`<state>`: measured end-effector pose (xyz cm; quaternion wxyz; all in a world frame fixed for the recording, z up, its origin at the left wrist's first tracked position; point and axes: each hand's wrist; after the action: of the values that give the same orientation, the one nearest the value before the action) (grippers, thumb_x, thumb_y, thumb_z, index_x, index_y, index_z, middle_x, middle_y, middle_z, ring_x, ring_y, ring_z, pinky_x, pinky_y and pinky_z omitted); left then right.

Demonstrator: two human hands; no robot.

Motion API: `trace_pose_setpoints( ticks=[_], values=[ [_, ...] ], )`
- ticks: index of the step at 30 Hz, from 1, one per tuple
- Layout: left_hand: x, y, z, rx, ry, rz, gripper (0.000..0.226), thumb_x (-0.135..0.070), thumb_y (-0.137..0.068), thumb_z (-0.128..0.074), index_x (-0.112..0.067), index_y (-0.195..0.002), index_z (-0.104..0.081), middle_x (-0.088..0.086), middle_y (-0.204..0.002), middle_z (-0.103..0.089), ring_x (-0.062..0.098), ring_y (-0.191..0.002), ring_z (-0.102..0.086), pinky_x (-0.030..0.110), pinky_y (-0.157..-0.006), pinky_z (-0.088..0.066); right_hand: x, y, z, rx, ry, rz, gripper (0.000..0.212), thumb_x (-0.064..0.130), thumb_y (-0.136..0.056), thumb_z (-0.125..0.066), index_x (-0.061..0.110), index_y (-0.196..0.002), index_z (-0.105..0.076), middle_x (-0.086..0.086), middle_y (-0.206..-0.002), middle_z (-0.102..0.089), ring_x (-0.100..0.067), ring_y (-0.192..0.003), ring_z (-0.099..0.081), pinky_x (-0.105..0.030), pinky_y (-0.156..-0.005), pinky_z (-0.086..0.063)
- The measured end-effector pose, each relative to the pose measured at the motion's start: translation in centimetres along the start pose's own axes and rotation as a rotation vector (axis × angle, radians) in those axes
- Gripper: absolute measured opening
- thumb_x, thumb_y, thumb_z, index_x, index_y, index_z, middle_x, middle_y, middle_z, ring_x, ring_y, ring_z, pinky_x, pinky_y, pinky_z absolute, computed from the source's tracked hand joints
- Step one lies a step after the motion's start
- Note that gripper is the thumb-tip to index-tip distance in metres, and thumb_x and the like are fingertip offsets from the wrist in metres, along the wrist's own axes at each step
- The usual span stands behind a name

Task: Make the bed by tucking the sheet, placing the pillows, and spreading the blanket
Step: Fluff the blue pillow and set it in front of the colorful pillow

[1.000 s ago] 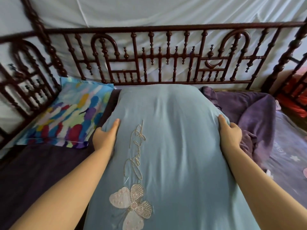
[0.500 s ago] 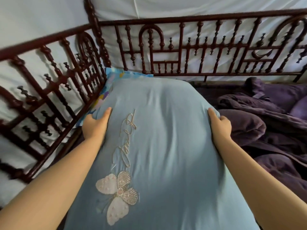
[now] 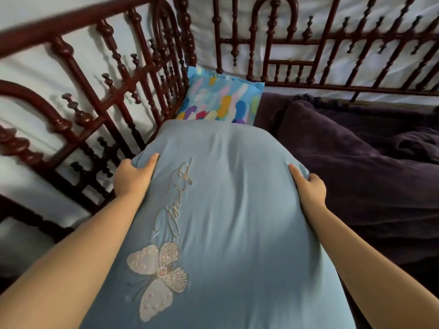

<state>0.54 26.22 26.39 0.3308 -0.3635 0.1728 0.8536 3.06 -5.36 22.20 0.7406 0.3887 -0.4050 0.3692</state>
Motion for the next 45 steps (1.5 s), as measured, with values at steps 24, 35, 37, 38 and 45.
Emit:
trace_pose_setpoints(
  ticks=[24,35,37,38,45],
  values=[
    [23.2,-16.6,-4.1,0.653,-0.679,0.038,0.069,-0.047,-0.092,-0.046,0.000,-0.140,-0.032,0.023,-0.143,-0.042,0.038,-0.130,-0.044,0.040,-0.103,-0.038,-15.5,9.6,-26.1,0.146,0.380,-0.506,0.066,0.047,-0.091,-0.044,-0.005,-0.131,-0.037,-0.027,-0.138,-0.044,-0.039,-0.128,-0.042,-0.039,-0.104,-0.034],
    [26.7,-15.7,-4.5,0.417,-0.393,-0.048,0.069,-0.054,-0.085,-0.052,-0.016,-0.138,-0.032,0.021,-0.131,-0.053,0.042,-0.117,-0.052,0.042,-0.093,-0.042,-16.7,10.0,-25.2,0.005,0.153,-0.315,0.062,0.047,-0.083,-0.058,0.014,-0.132,-0.041,-0.008,-0.131,-0.054,-0.029,-0.120,-0.051,-0.037,-0.100,-0.040],
    [25.9,-15.6,-3.1,0.395,-0.319,-0.102,0.062,-0.050,-0.085,-0.055,-0.014,-0.133,-0.037,0.017,-0.128,-0.057,0.039,-0.115,-0.054,0.040,-0.089,-0.044,-15.7,10.8,-24.5,-0.067,0.097,-0.256,0.052,0.044,-0.083,-0.060,0.013,-0.123,-0.049,-0.004,-0.117,-0.059,-0.023,-0.108,-0.055,-0.032,-0.091,-0.042],
    [25.7,-15.4,-2.4,0.389,-0.308,-0.119,0.061,-0.050,-0.085,-0.056,-0.015,-0.132,-0.039,0.016,-0.126,-0.058,0.039,-0.113,-0.055,0.040,-0.088,-0.044,-15.3,11.3,-24.1,-0.090,0.073,-0.242,0.048,0.044,-0.083,-0.059,0.014,-0.120,-0.051,-0.001,-0.110,-0.059,-0.020,-0.102,-0.055,-0.030,-0.088,-0.042],
    [27.8,-13.3,-1.7,0.475,-0.643,-0.109,0.062,-0.057,-0.088,-0.043,-0.015,-0.134,-0.036,0.025,-0.127,-0.053,0.043,-0.115,-0.052,0.045,-0.091,-0.043,-17.4,13.6,-24.0,0.056,0.292,-0.373,0.060,0.048,-0.090,-0.043,0.008,-0.135,-0.038,-0.016,-0.132,-0.052,-0.036,-0.121,-0.049,-0.039,-0.098,-0.039]
  ],
)
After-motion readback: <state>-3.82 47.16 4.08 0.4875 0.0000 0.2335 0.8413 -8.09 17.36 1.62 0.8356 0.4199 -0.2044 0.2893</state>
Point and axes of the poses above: each hand's wrist, its own y-axis away from the middle knuckle, its own z-axis out of the back of the hand, x = y × z
